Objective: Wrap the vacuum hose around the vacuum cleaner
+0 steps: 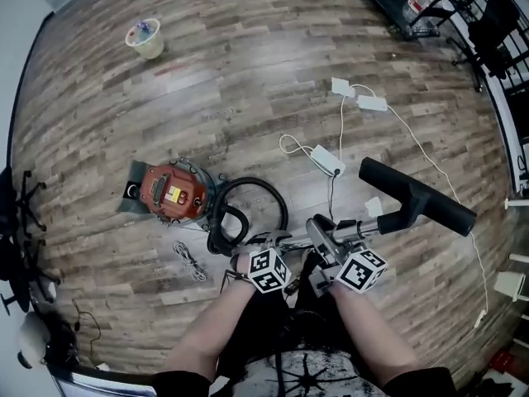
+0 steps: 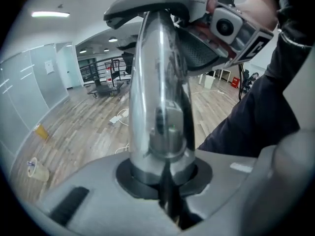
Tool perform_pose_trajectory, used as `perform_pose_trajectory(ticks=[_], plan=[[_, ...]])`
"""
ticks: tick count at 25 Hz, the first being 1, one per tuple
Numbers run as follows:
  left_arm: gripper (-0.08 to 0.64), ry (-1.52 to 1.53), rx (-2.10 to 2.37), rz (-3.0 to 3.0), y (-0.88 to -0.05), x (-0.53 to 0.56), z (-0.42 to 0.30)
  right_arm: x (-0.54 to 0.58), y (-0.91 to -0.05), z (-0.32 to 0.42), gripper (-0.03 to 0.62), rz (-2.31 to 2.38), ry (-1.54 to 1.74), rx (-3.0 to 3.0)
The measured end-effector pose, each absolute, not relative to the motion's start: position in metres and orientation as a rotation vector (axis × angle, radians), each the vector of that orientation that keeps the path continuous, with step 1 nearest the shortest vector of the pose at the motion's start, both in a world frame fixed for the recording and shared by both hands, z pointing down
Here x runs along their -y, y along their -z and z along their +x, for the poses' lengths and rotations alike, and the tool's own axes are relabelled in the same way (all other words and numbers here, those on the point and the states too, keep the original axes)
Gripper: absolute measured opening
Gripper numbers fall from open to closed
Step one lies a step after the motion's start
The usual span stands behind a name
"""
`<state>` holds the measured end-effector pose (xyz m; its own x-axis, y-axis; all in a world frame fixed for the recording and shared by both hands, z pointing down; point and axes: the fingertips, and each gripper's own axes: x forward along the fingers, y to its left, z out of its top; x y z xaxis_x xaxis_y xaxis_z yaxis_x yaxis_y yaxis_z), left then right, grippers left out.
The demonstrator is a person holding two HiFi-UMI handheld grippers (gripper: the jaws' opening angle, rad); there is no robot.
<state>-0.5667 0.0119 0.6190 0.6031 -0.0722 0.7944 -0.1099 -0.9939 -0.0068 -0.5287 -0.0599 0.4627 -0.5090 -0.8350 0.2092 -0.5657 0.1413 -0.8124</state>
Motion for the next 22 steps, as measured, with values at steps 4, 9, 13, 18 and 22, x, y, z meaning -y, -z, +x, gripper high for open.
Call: perform_pose_trajectory(ticks=[4, 9, 13, 18, 22], plan=[[0.052, -1.381, 0.151, 2.734, -0.64, -0.017, -0.57, 0.06, -0.49, -0.53, 0.135, -1.373, 1.357, -2.149], [0.061, -1.374, 0.242, 2.681, -0.659, 0.004, -0.567, 0.084, -0.508, -0.531, 0.135, -1.21, 1.359, -2.242], [0.078, -1.334, 0.279, 2.667, -0.676, 0.027, -0.551, 0.108, -0.531, -0.513, 0.135, -1.117, 1.373, -2.255], [0.084, -1.353, 0.28, 2.646, -0.708, 0.046, -0.515, 0.128, -0.567, -0.474, 0.135, -1.006, 1.359, -2.271], [0.086, -1.397, 0.267, 2.624, -0.75, 0.055, -0.493, 0.137, -0.611, -0.447, 0.133, -0.966, 1.351, -2.264]])
